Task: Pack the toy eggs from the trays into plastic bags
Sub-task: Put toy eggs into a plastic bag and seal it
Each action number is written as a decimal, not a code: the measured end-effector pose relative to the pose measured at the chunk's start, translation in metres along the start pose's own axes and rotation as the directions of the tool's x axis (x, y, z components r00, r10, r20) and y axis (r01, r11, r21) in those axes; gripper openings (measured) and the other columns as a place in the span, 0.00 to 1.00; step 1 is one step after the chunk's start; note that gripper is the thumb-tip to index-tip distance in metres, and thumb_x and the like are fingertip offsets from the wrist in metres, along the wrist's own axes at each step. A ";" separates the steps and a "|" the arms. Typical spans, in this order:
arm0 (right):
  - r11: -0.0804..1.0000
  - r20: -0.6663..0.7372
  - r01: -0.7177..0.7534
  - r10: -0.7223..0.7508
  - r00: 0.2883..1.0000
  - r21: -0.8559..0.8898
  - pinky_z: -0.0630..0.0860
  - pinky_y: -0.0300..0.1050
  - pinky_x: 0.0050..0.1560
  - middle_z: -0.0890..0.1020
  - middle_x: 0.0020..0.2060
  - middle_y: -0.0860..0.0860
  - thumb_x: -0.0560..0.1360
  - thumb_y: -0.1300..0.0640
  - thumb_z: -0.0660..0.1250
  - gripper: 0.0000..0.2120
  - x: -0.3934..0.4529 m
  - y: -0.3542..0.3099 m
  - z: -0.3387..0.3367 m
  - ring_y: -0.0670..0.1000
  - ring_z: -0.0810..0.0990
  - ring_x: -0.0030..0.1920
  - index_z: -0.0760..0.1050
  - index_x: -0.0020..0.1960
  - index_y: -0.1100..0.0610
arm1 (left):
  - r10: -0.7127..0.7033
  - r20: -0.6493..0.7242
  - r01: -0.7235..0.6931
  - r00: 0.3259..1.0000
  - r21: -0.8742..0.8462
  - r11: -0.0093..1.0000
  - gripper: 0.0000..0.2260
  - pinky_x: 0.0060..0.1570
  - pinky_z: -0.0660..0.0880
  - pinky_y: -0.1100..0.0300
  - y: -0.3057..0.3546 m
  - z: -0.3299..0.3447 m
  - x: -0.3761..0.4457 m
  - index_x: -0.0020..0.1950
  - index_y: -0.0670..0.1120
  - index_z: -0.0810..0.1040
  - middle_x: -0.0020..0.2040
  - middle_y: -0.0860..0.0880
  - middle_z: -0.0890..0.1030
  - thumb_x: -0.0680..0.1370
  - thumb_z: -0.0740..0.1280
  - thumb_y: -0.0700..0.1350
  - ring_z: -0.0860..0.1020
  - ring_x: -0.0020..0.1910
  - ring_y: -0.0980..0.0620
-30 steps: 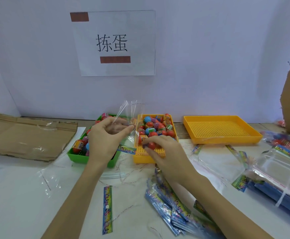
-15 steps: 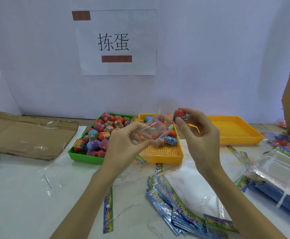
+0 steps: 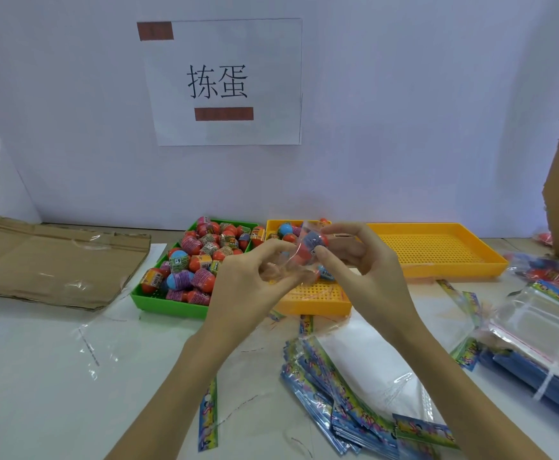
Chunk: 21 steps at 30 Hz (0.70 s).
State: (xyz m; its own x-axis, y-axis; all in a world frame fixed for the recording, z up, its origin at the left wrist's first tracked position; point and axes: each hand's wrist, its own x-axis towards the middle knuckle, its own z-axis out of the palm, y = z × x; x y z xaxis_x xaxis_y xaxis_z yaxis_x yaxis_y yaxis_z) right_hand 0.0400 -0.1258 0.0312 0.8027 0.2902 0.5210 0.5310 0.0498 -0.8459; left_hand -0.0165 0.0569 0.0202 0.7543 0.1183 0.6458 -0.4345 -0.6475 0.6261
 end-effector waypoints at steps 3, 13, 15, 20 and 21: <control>0.996 0.066 0.004 0.002 0.998 -0.087 0.84 0.49 0.52 0.88 0.47 0.47 0.77 0.59 0.75 0.10 -0.002 0.002 0.001 0.49 0.87 0.50 0.80 0.57 0.56 | 0.010 -0.012 -0.009 1.000 0.032 0.999 0.21 0.46 0.82 0.59 -0.001 -0.002 0.001 0.58 0.51 0.86 0.46 0.58 0.87 0.73 0.73 0.63 0.85 0.45 0.60; 0.987 0.160 0.029 -0.003 0.987 -0.159 0.83 0.55 0.53 0.86 0.48 0.47 0.78 0.62 0.74 0.05 -0.004 0.008 0.003 0.52 0.85 0.52 0.84 0.54 0.56 | 0.082 0.053 -0.086 0.995 0.095 0.992 0.14 0.48 0.77 0.70 0.001 0.001 0.000 0.60 0.48 0.84 0.48 0.58 0.84 0.77 0.76 0.52 0.82 0.46 0.62; 0.978 0.207 0.097 -0.058 0.977 -0.183 0.80 0.53 0.52 0.84 0.49 0.50 0.81 0.62 0.70 0.06 -0.007 0.009 0.007 0.52 0.83 0.53 0.85 0.53 0.56 | 0.091 0.063 -0.097 0.994 0.104 0.990 0.10 0.44 0.76 0.69 0.000 0.003 -0.002 0.57 0.46 0.84 0.45 0.58 0.83 0.77 0.77 0.46 0.80 0.43 0.61; 0.980 0.315 0.005 0.060 0.947 -0.200 0.72 0.52 0.66 0.77 0.55 0.50 0.85 0.50 0.58 0.18 -0.015 0.012 0.016 0.50 0.74 0.63 0.85 0.59 0.54 | 0.099 0.090 -0.111 0.991 0.146 0.983 0.09 0.43 0.79 0.58 -0.003 0.004 -0.003 0.57 0.44 0.84 0.46 0.52 0.85 0.78 0.76 0.41 0.81 0.42 0.56; 0.983 0.309 0.007 0.051 0.950 -0.183 0.72 0.53 0.68 0.78 0.57 0.49 0.86 0.50 0.57 0.18 -0.014 0.011 0.015 0.50 0.75 0.65 0.85 0.60 0.54 | 0.092 0.081 -0.102 0.992 0.137 0.985 0.09 0.43 0.79 0.58 -0.004 0.003 -0.002 0.58 0.44 0.84 0.46 0.52 0.85 0.78 0.76 0.42 0.81 0.41 0.56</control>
State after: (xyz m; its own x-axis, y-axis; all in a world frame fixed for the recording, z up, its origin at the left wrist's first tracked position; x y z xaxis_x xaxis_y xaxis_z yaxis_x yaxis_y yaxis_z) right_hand 0.0308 -0.1144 0.0129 0.7058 0.5733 0.4162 0.5771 -0.1244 -0.8072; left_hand -0.0147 0.0573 0.0150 0.7489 -0.0033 0.6627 -0.4375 -0.7535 0.4907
